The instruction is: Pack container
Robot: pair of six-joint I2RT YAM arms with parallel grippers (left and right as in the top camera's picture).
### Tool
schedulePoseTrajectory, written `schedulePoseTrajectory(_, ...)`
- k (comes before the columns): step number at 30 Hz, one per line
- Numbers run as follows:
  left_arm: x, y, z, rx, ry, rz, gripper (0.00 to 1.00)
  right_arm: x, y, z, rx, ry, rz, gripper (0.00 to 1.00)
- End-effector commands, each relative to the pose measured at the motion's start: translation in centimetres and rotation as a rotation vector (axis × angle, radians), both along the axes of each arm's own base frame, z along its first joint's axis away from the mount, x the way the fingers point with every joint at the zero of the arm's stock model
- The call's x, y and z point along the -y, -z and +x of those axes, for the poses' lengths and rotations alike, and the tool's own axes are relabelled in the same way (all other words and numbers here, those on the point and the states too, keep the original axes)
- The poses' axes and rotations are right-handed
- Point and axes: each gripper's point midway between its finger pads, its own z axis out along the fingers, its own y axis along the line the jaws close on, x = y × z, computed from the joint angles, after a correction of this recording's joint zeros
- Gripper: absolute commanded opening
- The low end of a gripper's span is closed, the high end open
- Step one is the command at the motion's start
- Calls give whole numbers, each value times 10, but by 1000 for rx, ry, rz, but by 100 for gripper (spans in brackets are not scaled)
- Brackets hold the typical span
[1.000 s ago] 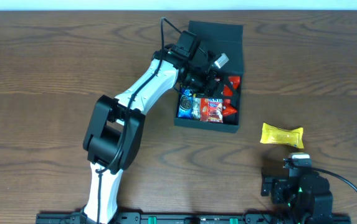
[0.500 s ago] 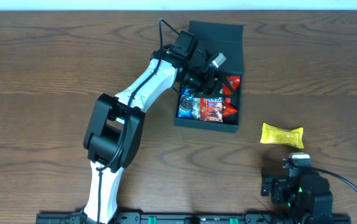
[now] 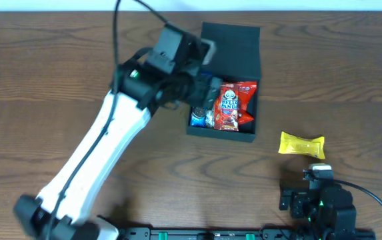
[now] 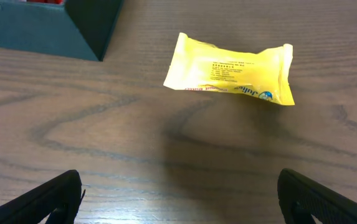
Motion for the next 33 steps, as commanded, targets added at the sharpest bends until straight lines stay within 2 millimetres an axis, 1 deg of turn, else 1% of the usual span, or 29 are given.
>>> schedulePoseTrajectory(1,-56,27,-7,60,-100,207,95,1,3,-1,-9,0,-3,99)
schedulePoseTrajectory(4,-94,41,-26,139,-183,237,95,1,3,-1,-9,0,-3,99)
schedulePoseTrajectory(5,-112,46,-34,176,-228,259,95,1,3,-1,-9,0,-3,99)
schedulePoseTrajectory(6,-126,53,-42,210,-260,269,95,1,3,-1,-9,0,-3,99)
schedulePoseTrajectory(7,-135,61,-51,229,-279,270,95,1,3,-1,-9,0,-3,99)
schedulePoseTrajectory(9,-145,78,-65,236,-300,254,95,1,3,-1,-9,0,-3,99)
schedulePoseTrajectory(10,-152,92,-75,239,-321,243,95,1,3,-1,-9,0,-3,99)
schedulePoseTrajectory(13,-160,114,-88,272,-336,223,95,1,3,-1,-9,0,-3,99)
schedulePoseTrajectory(16,-169,133,-97,313,-358,216,95,1,3,-1,-9,0,-3,99)
schedulePoseTrajectory(17,-170,136,-98,323,-364,216,95,1,3,-1,-9,0,-3,99)
schedulePoseTrajectory(21,-197,148,-102,346,-446,331,95,1,3,-1,-9,0,-3,99)
schedulePoseTrajectory(23,-205,154,-108,322,-458,381,95,1,3,-1,-9,0,-3,99)
schedulePoseTrajectory(33,-206,156,-109,313,-454,386,95,1,3,-1,-9,0,-3,99)
